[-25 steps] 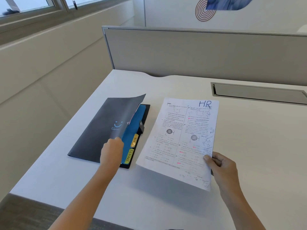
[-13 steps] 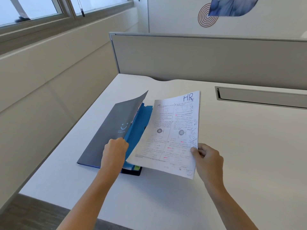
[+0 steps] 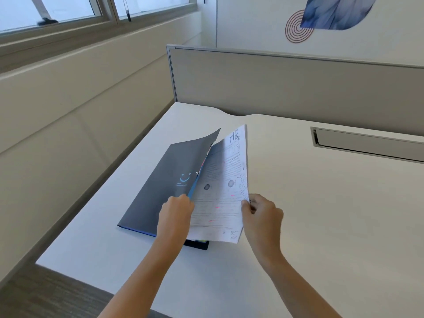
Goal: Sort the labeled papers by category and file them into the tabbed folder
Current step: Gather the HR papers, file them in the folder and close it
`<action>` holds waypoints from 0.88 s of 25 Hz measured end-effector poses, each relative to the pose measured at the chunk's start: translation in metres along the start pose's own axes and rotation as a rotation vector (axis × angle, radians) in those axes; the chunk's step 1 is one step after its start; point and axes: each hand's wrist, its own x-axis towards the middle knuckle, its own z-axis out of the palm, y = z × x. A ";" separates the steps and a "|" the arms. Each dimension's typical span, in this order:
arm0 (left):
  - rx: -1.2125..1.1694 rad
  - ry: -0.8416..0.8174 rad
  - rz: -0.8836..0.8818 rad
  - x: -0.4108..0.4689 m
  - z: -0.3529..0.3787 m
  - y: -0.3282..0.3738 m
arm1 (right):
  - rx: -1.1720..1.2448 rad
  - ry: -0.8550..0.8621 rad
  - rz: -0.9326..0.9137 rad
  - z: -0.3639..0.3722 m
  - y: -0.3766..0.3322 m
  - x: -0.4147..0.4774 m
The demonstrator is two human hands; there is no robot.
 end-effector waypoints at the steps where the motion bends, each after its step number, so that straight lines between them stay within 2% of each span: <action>1: 0.005 -0.004 -0.009 0.001 0.000 0.000 | 0.003 -0.006 0.013 0.007 0.000 0.003; 4: 0.020 0.023 -0.006 0.003 -0.004 0.000 | 0.003 -0.025 0.055 0.028 0.000 0.011; 14: 0.099 -0.050 0.063 0.015 -0.014 0.001 | 0.124 -0.173 0.107 0.097 -0.018 0.021; 22: 0.079 -0.111 0.103 0.021 -0.016 -0.003 | 0.114 -0.325 0.236 0.112 -0.002 0.034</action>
